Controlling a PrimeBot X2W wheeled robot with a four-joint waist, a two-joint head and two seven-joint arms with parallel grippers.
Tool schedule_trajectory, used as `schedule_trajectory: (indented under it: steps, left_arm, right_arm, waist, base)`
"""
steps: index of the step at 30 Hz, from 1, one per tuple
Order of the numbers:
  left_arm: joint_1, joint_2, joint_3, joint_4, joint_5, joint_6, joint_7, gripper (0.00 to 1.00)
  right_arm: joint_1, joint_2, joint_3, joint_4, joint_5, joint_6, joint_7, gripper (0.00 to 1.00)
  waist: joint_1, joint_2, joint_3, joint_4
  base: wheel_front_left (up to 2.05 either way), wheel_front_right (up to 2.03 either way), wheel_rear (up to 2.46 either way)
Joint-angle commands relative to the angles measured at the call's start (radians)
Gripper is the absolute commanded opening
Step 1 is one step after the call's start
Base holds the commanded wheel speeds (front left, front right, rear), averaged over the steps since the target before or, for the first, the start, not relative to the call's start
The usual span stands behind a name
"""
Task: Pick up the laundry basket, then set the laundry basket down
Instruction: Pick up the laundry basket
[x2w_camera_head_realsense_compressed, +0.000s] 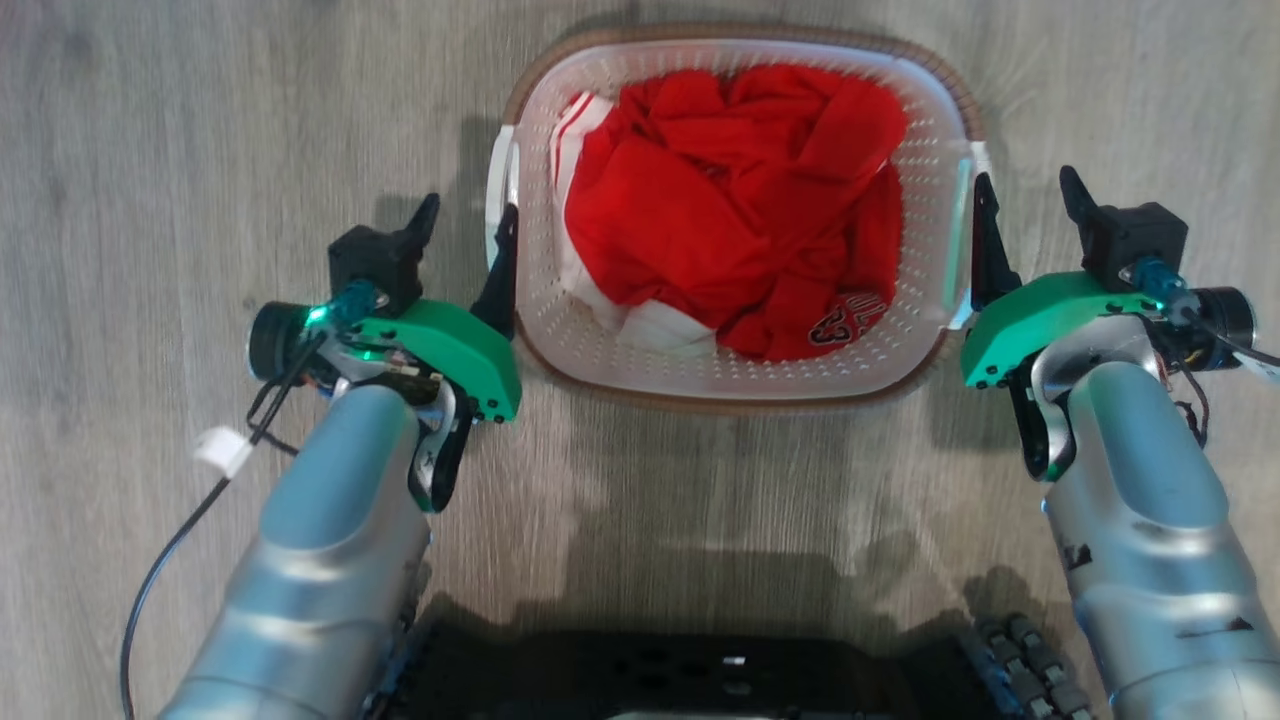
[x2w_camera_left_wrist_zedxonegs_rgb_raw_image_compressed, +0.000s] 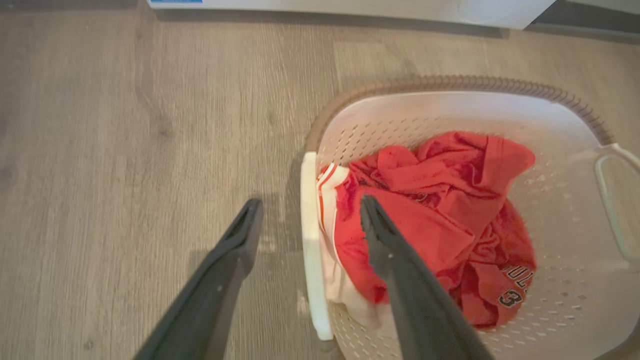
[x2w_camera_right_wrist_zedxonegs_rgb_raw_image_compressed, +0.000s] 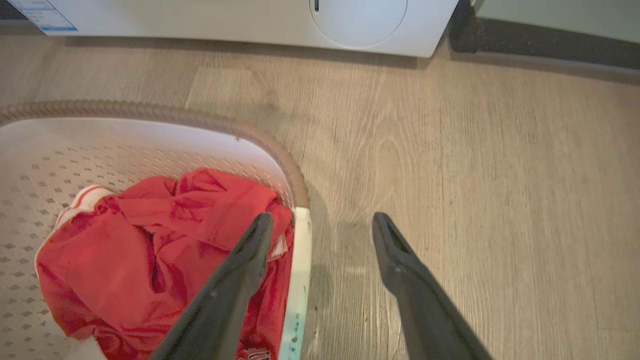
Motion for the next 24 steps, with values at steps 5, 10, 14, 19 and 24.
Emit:
schedule_trajectory:
  steps: [5,10,14,19,24]
  left_arm:
    - [-0.052,0.02,-0.038,0.068,-0.037,-0.012,-0.01,1.0]
    - [-0.097,0.02,-0.072,0.123,-0.065,-0.011,-0.01,1.0]
    - [-0.137,0.02,-0.107,0.171,-0.096,-0.007,-0.01,1.0]
    - [-0.173,0.02,-0.146,0.196,-0.131,0.001,-0.01,1.0]
    - [-0.206,0.02,-0.188,0.213,-0.17,0.011,-0.01,1.0]
  right_arm:
    - [-0.017,0.01,0.021,0.037,-0.014,0.002,-0.008,1.0]
    - [-0.037,0.01,0.018,0.065,-0.022,0.002,-0.008,1.0]
    - [-0.054,0.01,0.013,0.082,-0.031,0.002,-0.008,1.0]
    - [-0.072,0.01,0.016,0.099,-0.036,0.002,-0.008,1.0]
    - [-0.09,0.01,0.026,0.125,-0.033,0.002,-0.008,1.0]
  waist:
    - [-0.0001,0.0,0.064,0.02]
    - [-0.0001,0.0,0.095,0.024]
    - [-0.0001,0.0,0.118,0.028]
    - [-0.0001,0.0,0.138,0.035]
    - [-0.0001,0.0,0.158,0.039]
  base:
    - [0.0,0.0,0.0]
    - [0.0,0.0,0.0]
    - [0.0,0.0,0.0]
    - [0.0,0.0,0.0]
    - [0.0,0.0,0.0]
